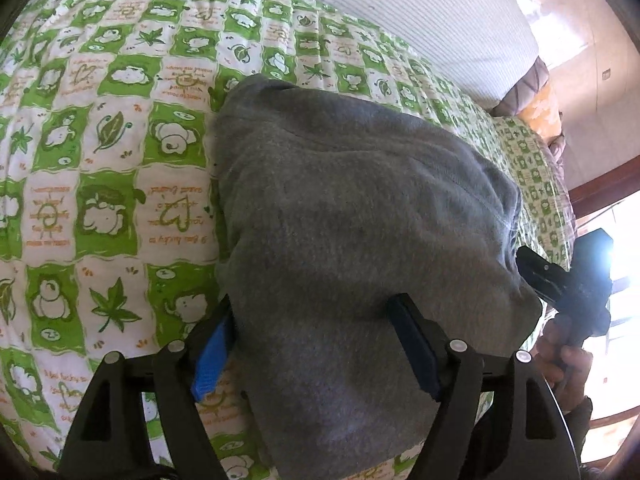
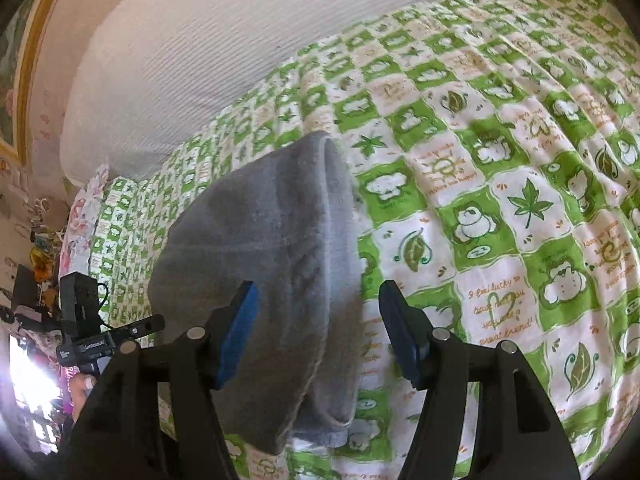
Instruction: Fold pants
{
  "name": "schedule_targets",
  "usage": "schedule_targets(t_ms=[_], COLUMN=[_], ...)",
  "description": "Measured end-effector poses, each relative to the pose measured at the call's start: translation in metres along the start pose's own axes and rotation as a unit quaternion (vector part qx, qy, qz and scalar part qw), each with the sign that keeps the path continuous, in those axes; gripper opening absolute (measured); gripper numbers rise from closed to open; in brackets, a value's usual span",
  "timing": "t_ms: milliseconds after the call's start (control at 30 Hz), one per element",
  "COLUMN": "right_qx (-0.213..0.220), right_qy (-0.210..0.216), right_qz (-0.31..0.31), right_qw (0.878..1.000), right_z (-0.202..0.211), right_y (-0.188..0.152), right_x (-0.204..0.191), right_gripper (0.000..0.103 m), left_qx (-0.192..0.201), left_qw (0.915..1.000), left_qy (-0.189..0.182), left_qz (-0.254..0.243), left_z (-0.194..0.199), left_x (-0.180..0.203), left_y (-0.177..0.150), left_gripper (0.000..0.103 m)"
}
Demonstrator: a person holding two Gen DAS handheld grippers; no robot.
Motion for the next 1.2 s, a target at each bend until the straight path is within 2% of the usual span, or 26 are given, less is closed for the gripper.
schedule_targets(t_ms=[100, 167, 333, 400, 433, 500, 533, 600, 667, 733, 900, 967, 1200], right_qx=[-0.023, -0.036, -0.068, -0.073, -0.075, -0.073, -0.070, -0.064, -0.054, -0.042, -0.009, -0.007, 0.001], right_qy=[0.014, 0.028, 0.050, 0.064, 0.065, 0.053, 0.054, 0.060, 0.056, 0.052, 0.056, 0.062, 0.087], right_qz=[-0.023, -0.037, -0.029, -0.025, -0.020, -0.006, -0.001, 0.003, 0.015, 0.032, 0.058, 0.067, 0.114], right_qw=[0.999, 0.998, 0.996, 0.995, 0.995, 0.996, 0.996, 0.996, 0.997, 0.997, 0.997, 0.996, 0.990], right_z=[-0.009, -0.014, -0.030, -0.033, -0.034, -0.035, -0.033, -0.028, -0.024, -0.017, 0.003, 0.007, 0.014], right_y=[0.003, 0.004, 0.003, 0.001, -0.001, -0.005, -0.007, -0.009, -0.010, -0.012, -0.018, -0.021, -0.029], right_x=[0.008, 0.010, 0.002, -0.004, -0.007, -0.010, -0.012, -0.015, -0.022, -0.030, -0.053, -0.064, -0.117], right_gripper=[0.063, 0.064, 0.065, 0.062, 0.057, 0.051, 0.046, 0.038, 0.033, 0.031, 0.028, 0.028, 0.028], left_qx=[-0.001, -0.002, 0.010, 0.013, 0.015, 0.022, 0.026, 0.033, 0.040, 0.045, 0.065, 0.079, 0.126], left_qw=[1.0000, 0.9995, 0.9985, 0.9989, 0.9991, 0.9990, 0.9988, 0.9985, 0.9981, 0.9983, 0.9974, 0.9958, 0.9893], left_qy=[-0.007, -0.025, -0.043, -0.041, -0.036, -0.038, -0.039, -0.042, -0.044, -0.037, 0.011, 0.032, 0.065], left_qz=[0.005, 0.019, 0.033, 0.020, 0.014, 0.008, 0.011, 0.015, 0.016, 0.008, -0.027, -0.035, -0.034], left_z=[-0.005, -0.009, -0.012, -0.012, -0.012, -0.009, -0.007, -0.001, 0.007, 0.013, 0.034, 0.048, 0.100], left_x=[-0.001, -0.005, -0.008, -0.001, 0.001, 0.003, 0.002, -0.002, -0.004, -0.001, 0.014, 0.016, 0.005], left_y=[0.000, -0.002, -0.003, -0.002, -0.002, -0.002, -0.002, -0.002, -0.003, -0.002, -0.003, -0.003, -0.010], left_gripper=[0.078, 0.078, 0.080, 0.079, 0.078, 0.063, 0.059, 0.040, 0.032, 0.029, 0.025, 0.025, 0.025])
Point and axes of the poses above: each gripper's, at about its wrist camera, not at the fingertips, and z roughly against the way its jaws point, x to its right, y to its top, the point moved 5 cm from there along -z, roughly the way its jaws point, and after that the axes turned 11 degrees about -z, right-handed, at the moved point
